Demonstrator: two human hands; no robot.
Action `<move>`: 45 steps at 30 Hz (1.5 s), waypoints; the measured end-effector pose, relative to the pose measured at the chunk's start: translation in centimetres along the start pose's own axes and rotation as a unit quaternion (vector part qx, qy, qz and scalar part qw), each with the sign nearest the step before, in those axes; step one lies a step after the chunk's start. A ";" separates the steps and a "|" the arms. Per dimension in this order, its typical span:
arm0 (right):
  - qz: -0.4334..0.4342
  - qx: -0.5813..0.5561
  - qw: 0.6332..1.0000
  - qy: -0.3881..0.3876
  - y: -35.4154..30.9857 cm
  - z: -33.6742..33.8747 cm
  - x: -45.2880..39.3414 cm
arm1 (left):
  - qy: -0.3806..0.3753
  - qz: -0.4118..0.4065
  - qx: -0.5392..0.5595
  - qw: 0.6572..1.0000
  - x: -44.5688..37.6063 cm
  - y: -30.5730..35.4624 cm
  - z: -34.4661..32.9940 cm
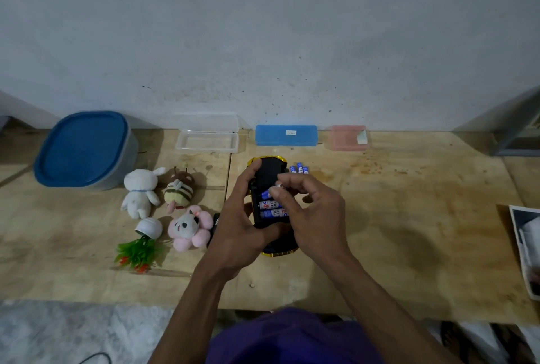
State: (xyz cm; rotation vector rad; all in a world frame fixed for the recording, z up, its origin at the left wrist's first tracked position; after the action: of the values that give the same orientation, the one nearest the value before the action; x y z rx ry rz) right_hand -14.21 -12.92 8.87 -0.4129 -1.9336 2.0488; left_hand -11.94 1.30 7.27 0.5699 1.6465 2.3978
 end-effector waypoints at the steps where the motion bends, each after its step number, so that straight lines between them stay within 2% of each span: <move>1: 0.000 -0.015 1.000 0.013 0.0 0.2 0.1 | -0.001 -0.004 -0.001 1.000 0.0 0.3 0.0; 6: 0.019 -0.044 0.998 0.041 -0.9 0.9 0.0 | 0.001 0.001 -0.013 1.000 0.1 0.4 0.1; 8: -0.059 -0.144 0.986 0.054 -0.9 1.2 -0.4 | -0.001 0.006 -0.015 1.000 0.3 0.1 0.1; 10: -0.163 -0.264 0.949 0.052 -0.6 1.1 -0.6 | -0.004 0.009 -0.018 1.000 0.4 0.0 0.1; 11: -0.186 -0.266 0.945 0.042 -0.6 1.1 -0.7 | -0.006 0.009 -0.019 1.000 0.4 0.0 0.1; 12: -0.180 -0.210 0.961 0.023 -0.7 1.1 -0.8 | -0.009 0.010 -0.020 1.000 0.5 0.1 0.0; 14: -0.107 -0.005 0.993 -0.041 -1.0 0.9 -0.8 | -0.016 0.009 -0.020 1.000 0.5 0.3 -0.1; 16: -0.058 0.130 0.984 -0.103 -1.3 -0.2 -0.6 | -0.023 0.003 -0.036 0.999 0.6 0.6 -0.2; 18: -0.055 0.187 0.972 -0.130 -1.2 -0.8 -0.5 | -0.025 0.000 -0.057 0.998 0.7 0.8 -0.3; 23: -0.091 0.216 0.962 -0.139 -1.0 -1.5 -0.5 | -0.016 -0.008 -0.068 0.998 0.9 1.1 0.0; 37: -0.111 0.211 0.956 -0.168 -1.6 -1.0 -0.5 | -0.031 -0.014 -0.050 0.998 1.1 0.6 -0.9; 41: -0.101 0.198 0.958 -0.182 -2.0 -0.6 -0.7 | -0.034 -0.020 -0.043 0.998 0.9 0.6 -0.8; 45: -0.060 0.201 0.950 -0.233 -2.0 -0.9 -0.6 | -0.043 -0.017 -0.036 0.998 0.8 0.5 -0.6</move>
State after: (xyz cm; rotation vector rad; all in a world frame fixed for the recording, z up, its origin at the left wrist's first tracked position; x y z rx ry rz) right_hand -13.28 -12.23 10.80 0.3017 -1.6344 2.5379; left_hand -12.84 0.86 7.70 0.6186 1.5175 2.3630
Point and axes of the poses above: each hand's wrist, its own x-axis away from the middle knuckle, its own z-axis out of the back of the hand, y = z × x, the point moved 5 cm from there along -x, towards the middle knuckle, and after that the axes turned 14 degrees about -x, right-handed, at the moved point
